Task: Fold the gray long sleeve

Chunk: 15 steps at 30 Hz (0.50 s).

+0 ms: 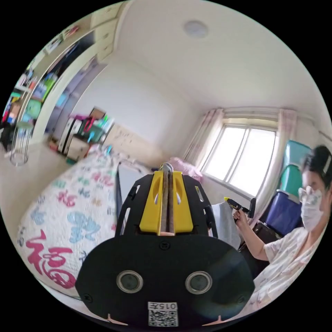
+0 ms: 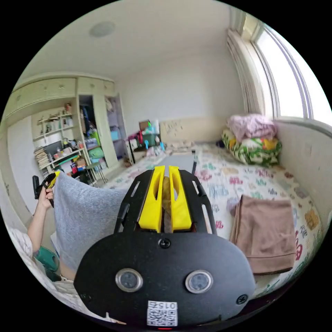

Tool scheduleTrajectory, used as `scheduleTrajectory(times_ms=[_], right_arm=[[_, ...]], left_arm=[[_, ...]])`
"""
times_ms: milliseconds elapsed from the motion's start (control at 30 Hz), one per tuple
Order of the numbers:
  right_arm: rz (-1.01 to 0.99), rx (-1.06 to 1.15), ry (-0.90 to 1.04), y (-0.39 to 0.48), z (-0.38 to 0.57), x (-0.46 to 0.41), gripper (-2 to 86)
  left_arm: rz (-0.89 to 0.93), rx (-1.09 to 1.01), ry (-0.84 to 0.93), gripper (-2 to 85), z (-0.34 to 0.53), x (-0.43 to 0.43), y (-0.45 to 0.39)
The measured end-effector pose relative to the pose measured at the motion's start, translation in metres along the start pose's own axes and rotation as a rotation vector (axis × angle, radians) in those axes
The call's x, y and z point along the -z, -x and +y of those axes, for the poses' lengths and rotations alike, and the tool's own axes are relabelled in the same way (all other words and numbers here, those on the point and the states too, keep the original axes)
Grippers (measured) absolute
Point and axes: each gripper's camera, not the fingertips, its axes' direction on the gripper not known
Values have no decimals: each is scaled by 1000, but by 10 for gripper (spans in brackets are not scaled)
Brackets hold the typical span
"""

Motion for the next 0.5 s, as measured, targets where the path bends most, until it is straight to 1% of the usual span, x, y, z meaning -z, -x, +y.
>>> scheduleTrajectory(times_ms=[33,67,100,133,200,233,300,333,367,400,467,500], right_arm=[[-6,-76,117,-22,-3,-49,31],[-17,-174,212,-44,0,-88,37],[-19,-215,248,-54,4,-102,34],[-34,-270,277,-65,10,-113,28],[-116,-245,238,-63,19,-101,28],[-156,-202,232,-58,29,-90,31],[-208,-136,308,-50,49,-78,39],[-244,-99,364,-44,65,-71,46],[-290,-48,407,-35,84,-62,54],[-308,-24,429,-31,93,-57,62],[-349,75,518,-10,126,-42,89],[-368,104,542,-4,133,-38,95]], left_arm=[[-46,85,76,35,5,-44,31],[-110,120,126,41,11,-80,53],[-157,125,139,44,15,-94,61],[-247,141,145,56,22,-112,71],[-252,138,155,76,25,-126,74],[-224,99,187,82,26,-133,71],[-176,24,300,82,27,-148,61],[-142,-30,391,82,29,-158,51],[-126,-107,462,83,33,-167,37],[-128,-151,492,83,36,-172,29],[-137,-337,623,87,49,-194,-2],[-123,-383,670,88,53,-202,-9]])
